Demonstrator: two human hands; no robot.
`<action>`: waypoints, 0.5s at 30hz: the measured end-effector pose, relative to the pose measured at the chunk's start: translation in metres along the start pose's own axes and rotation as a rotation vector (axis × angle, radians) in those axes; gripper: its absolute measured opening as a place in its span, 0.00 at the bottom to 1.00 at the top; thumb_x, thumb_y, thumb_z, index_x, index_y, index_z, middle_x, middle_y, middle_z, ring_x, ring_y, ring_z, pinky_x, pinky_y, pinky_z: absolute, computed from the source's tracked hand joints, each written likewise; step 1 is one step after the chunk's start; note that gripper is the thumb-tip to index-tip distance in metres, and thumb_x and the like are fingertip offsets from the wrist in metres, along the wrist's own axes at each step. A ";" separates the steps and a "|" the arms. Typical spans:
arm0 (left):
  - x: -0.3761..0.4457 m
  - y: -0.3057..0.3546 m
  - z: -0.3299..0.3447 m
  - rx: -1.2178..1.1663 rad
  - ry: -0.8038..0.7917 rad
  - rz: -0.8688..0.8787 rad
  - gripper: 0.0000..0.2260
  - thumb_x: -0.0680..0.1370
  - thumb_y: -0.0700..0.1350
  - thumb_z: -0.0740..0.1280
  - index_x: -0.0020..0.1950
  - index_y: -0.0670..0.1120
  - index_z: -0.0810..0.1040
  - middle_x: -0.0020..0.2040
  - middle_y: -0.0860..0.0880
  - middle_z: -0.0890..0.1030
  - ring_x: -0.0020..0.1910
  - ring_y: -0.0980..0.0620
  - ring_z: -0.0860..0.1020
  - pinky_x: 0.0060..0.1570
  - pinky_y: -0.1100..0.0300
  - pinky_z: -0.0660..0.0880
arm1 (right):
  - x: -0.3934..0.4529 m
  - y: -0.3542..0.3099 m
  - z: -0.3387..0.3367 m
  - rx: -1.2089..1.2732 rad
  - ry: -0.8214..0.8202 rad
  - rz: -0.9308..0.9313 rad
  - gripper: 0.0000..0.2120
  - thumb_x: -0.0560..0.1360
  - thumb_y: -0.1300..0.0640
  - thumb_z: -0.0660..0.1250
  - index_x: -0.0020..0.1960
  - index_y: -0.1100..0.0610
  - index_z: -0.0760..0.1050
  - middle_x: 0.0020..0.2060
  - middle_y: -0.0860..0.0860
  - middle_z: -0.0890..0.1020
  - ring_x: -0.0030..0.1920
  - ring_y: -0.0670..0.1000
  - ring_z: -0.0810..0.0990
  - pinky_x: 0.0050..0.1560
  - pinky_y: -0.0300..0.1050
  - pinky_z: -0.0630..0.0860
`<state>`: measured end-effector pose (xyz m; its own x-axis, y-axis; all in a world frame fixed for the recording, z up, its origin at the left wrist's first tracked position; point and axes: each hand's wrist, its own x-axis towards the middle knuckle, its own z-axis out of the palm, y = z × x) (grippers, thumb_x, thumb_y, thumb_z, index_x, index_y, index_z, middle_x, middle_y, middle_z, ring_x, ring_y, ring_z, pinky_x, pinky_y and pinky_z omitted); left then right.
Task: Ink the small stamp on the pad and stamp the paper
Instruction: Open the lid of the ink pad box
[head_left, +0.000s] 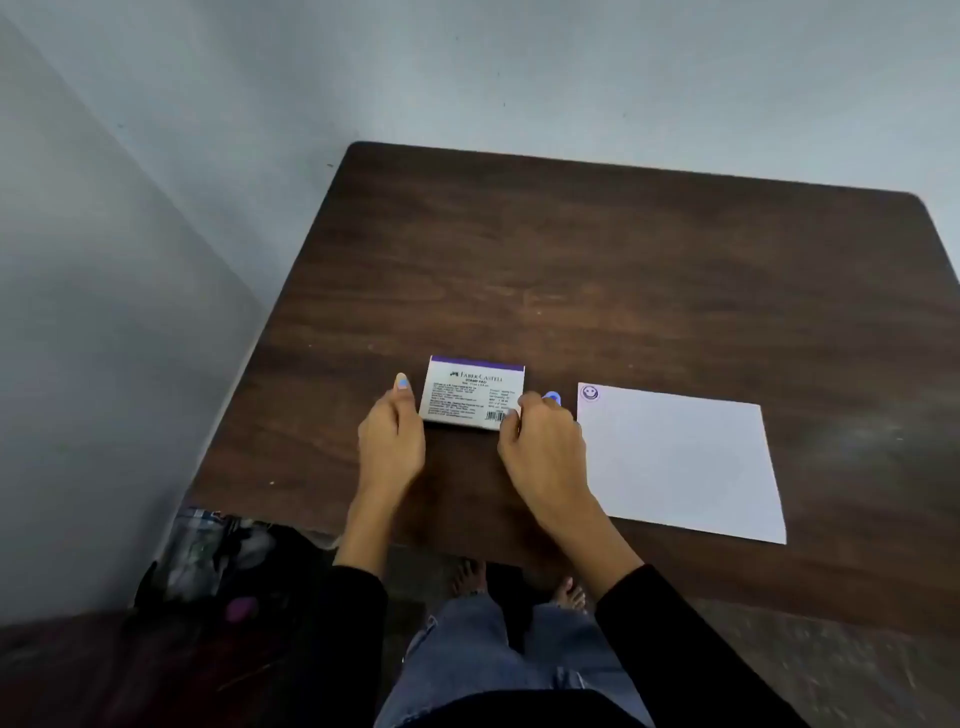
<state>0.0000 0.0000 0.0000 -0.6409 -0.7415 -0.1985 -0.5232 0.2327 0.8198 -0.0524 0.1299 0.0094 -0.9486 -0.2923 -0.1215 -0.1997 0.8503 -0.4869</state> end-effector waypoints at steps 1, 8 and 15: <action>-0.001 0.000 0.001 -0.011 -0.012 0.011 0.22 0.83 0.51 0.51 0.56 0.38 0.78 0.59 0.40 0.80 0.58 0.48 0.75 0.47 0.69 0.61 | 0.000 -0.001 0.001 -0.001 -0.003 0.017 0.10 0.78 0.57 0.57 0.53 0.62 0.73 0.50 0.59 0.80 0.46 0.58 0.80 0.38 0.43 0.65; -0.004 -0.004 0.008 -0.019 -0.015 0.059 0.21 0.83 0.51 0.51 0.55 0.40 0.80 0.55 0.44 0.82 0.49 0.57 0.72 0.42 0.80 0.59 | -0.002 -0.007 0.008 0.020 -0.017 0.055 0.09 0.76 0.61 0.58 0.54 0.63 0.72 0.52 0.61 0.78 0.47 0.62 0.79 0.40 0.49 0.72; -0.003 -0.001 0.008 0.010 -0.022 0.039 0.21 0.82 0.52 0.51 0.54 0.41 0.79 0.56 0.43 0.82 0.54 0.50 0.76 0.45 0.72 0.61 | -0.001 -0.009 0.005 0.100 -0.044 0.102 0.14 0.75 0.62 0.61 0.60 0.61 0.71 0.55 0.60 0.78 0.50 0.60 0.79 0.41 0.44 0.71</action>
<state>-0.0018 0.0071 -0.0046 -0.6731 -0.7178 -0.1778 -0.5028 0.2679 0.8218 -0.0484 0.1205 0.0091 -0.9505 -0.2273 -0.2117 -0.0751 0.8294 -0.5536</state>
